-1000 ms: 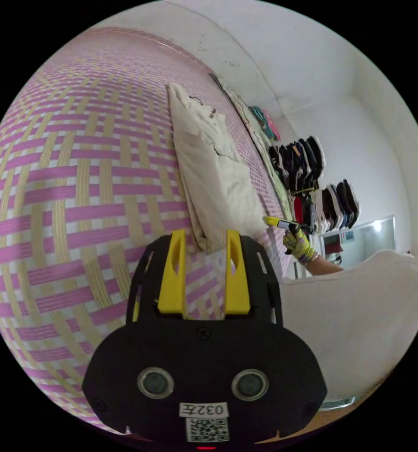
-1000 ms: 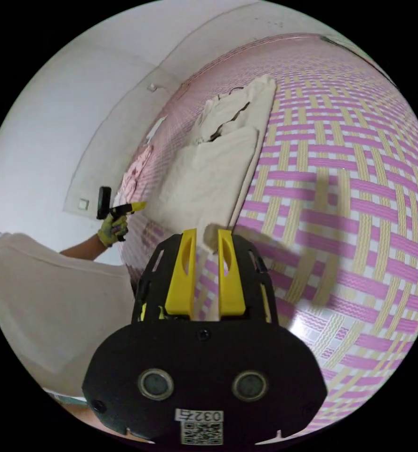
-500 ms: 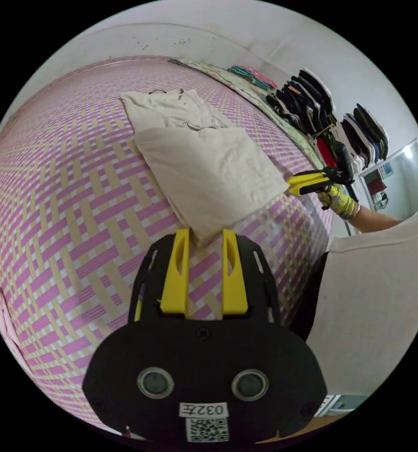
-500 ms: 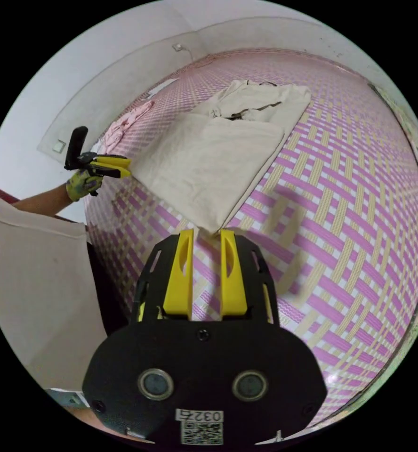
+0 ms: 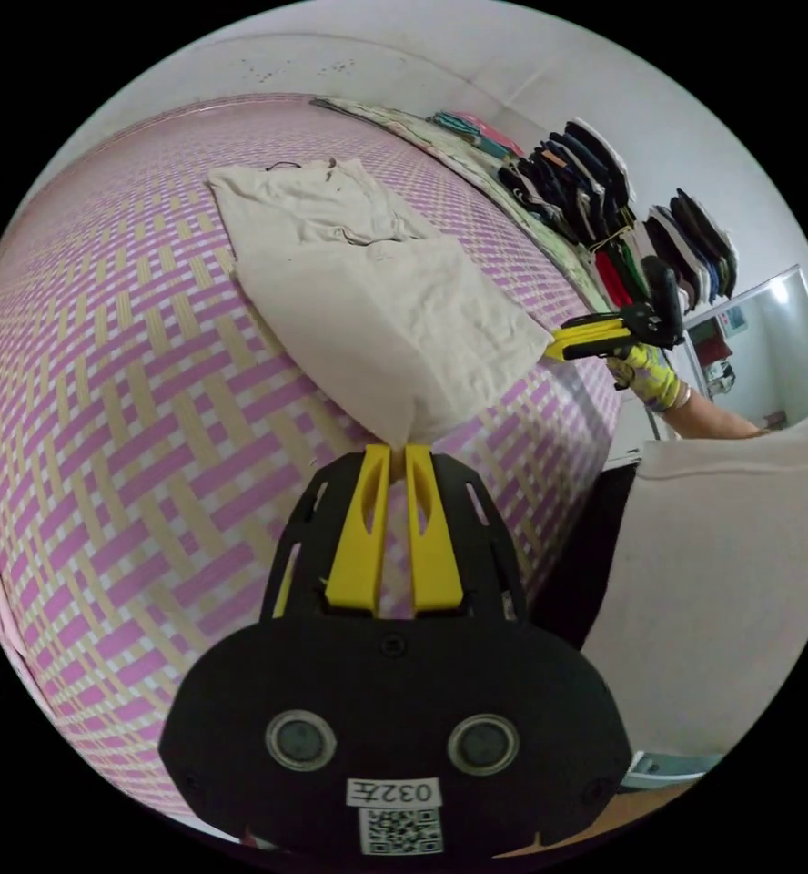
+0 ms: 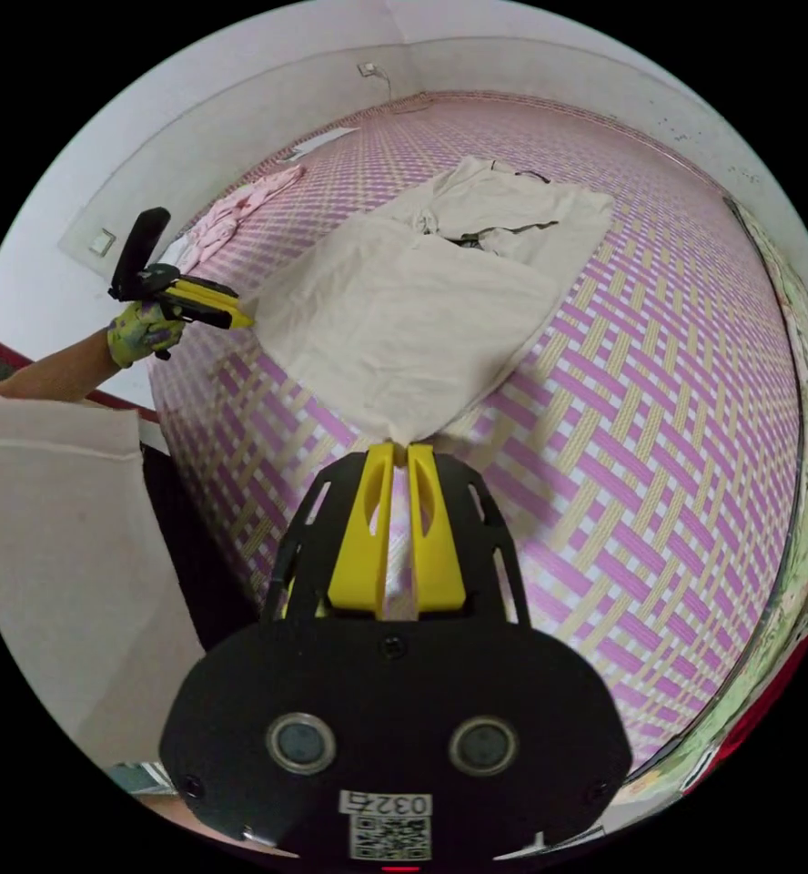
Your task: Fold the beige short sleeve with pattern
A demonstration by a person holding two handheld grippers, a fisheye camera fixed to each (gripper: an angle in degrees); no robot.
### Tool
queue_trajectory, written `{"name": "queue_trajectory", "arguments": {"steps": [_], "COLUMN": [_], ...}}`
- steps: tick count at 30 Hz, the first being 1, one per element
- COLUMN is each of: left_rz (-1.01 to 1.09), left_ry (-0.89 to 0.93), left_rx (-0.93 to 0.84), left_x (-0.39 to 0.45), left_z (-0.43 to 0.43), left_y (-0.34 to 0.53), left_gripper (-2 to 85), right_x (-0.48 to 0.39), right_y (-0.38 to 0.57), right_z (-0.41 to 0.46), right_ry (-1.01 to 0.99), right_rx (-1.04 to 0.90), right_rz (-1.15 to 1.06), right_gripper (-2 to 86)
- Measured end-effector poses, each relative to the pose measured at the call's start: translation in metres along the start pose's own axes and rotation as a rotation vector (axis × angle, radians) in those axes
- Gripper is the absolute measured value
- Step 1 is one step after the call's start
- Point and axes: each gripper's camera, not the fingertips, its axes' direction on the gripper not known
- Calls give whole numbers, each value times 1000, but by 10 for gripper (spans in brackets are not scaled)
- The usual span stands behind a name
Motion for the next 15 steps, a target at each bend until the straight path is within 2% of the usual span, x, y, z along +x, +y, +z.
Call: {"name": "queue_trajectory", "arguments": {"steps": [8,15], "left_rz": [-29,-41], "left_ry": [352,583], "left_rx": [-22,26], "left_x": [0,-38], "left_z": [-36,-89], "left_y": [89,66], "left_gripper": [-14,-14], "right_x": [-10,20], "right_y": [59,45], "right_z": [-44,-101], "right_ry": [-350,-524], "right_rx": [-9,39], "right_rz": [-16,2], "right_gripper": [5,1]}}
